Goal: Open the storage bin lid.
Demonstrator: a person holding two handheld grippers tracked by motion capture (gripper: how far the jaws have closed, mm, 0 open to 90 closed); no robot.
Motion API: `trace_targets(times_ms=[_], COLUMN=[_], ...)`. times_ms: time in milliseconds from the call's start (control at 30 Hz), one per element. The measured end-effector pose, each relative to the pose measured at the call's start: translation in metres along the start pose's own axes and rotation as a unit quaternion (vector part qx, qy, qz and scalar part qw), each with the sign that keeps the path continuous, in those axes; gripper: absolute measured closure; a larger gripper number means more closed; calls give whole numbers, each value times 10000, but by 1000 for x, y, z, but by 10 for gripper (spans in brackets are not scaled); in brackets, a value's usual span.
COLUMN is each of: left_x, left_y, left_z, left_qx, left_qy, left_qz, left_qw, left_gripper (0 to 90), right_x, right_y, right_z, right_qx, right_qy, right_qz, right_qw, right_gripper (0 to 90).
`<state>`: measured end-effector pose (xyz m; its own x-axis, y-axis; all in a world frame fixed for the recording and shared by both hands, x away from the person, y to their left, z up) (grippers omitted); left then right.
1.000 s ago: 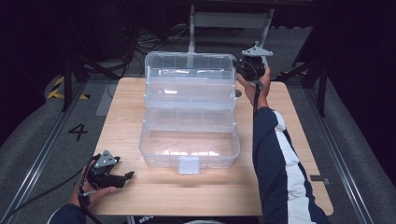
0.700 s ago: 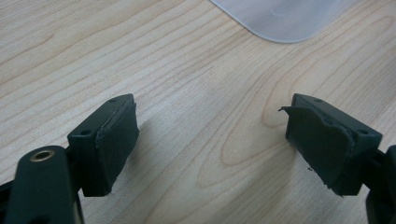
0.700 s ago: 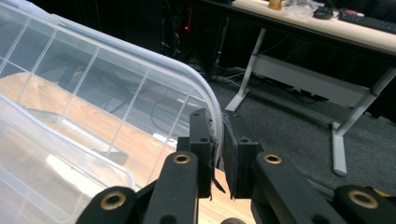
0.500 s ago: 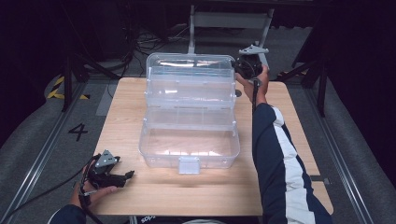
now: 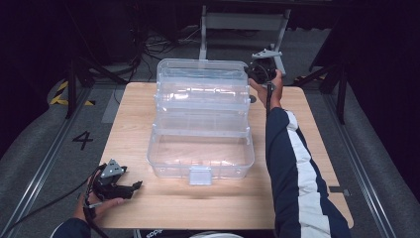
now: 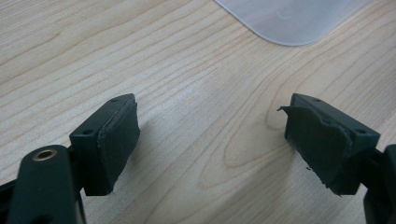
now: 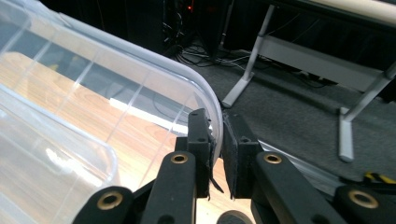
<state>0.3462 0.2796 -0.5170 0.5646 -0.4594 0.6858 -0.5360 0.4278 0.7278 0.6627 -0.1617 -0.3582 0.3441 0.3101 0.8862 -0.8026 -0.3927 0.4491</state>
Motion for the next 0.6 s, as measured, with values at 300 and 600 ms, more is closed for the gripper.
trace_targets(times_ms=[300, 600], left_x=[0, 0], left_y=[0, -1], left_z=[-1, -1], left_qx=[-21, -21], left_qy=[-51, -12], left_qz=[-18, 27], left_qw=[10000, 10000], left_gripper=[181, 188], right_x=[-8, -29], right_y=[-9, -32], right_z=[4, 8], right_qx=[128, 223], right_qy=[-111, -336], right_qz=[-13, -271], right_qw=[9999, 9988], right_gripper=[822, 829])
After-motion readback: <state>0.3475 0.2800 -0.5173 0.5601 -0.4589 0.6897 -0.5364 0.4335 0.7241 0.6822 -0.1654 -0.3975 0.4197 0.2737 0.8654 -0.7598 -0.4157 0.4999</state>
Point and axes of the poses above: each handheld gripper's, and its own axes: y roughly backward along the jaws, x roughly out of its top, z roughly to its right, the point moved 5 cm from there along -y, roughly forward along the jaws, and after that the axes turned 1 degree about x, right-handed, at the moved point
